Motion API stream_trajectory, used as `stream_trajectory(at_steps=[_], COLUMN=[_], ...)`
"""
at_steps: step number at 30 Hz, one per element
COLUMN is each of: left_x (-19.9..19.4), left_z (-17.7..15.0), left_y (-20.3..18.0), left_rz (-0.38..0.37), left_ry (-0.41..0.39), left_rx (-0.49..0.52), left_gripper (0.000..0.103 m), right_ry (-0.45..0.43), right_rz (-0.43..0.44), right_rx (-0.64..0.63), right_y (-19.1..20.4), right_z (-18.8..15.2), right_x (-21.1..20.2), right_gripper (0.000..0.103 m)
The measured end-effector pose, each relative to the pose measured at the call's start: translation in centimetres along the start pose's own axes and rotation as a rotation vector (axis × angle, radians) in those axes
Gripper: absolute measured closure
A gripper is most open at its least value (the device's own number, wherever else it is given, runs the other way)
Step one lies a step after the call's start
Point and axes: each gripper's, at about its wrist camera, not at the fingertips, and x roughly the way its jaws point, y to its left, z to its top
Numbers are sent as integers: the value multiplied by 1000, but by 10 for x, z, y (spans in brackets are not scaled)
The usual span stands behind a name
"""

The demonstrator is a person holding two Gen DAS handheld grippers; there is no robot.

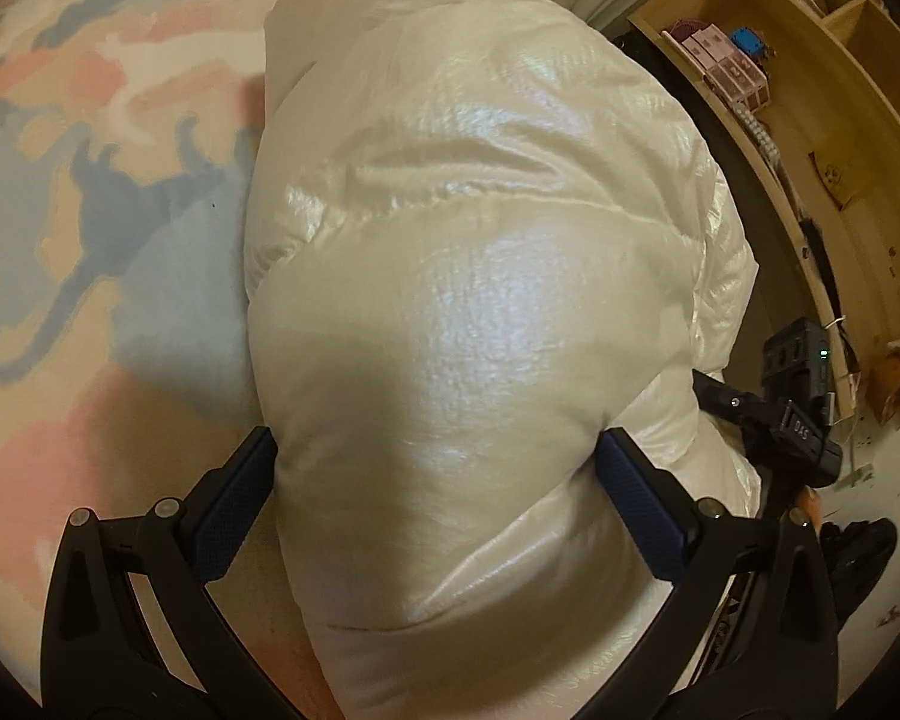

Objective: Fold large clothes

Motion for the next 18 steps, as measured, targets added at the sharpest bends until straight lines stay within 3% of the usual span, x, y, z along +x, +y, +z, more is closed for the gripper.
stream_trajectory(at_steps=[9, 14, 15, 18], left_x=[19, 20, 19, 14], left_z=[4, 5, 4, 1], left_y=[15, 14, 14, 3], left_rz=[-91, -95, -89, -47], left_ry=[66, 73, 69, 38], left_rx=[-88, -101, -100, -73], left_gripper=[0, 0, 0, 3], right_ry=[87, 51, 33, -33], right_rz=[131, 150, 145, 161], right_rx=[76, 68, 63, 40], right_y=[-14, -9, -8, 9], right_z=[1, -5, -7, -20], right_x=[6, -6, -10, -29], right_gripper=[0, 0, 3, 29])
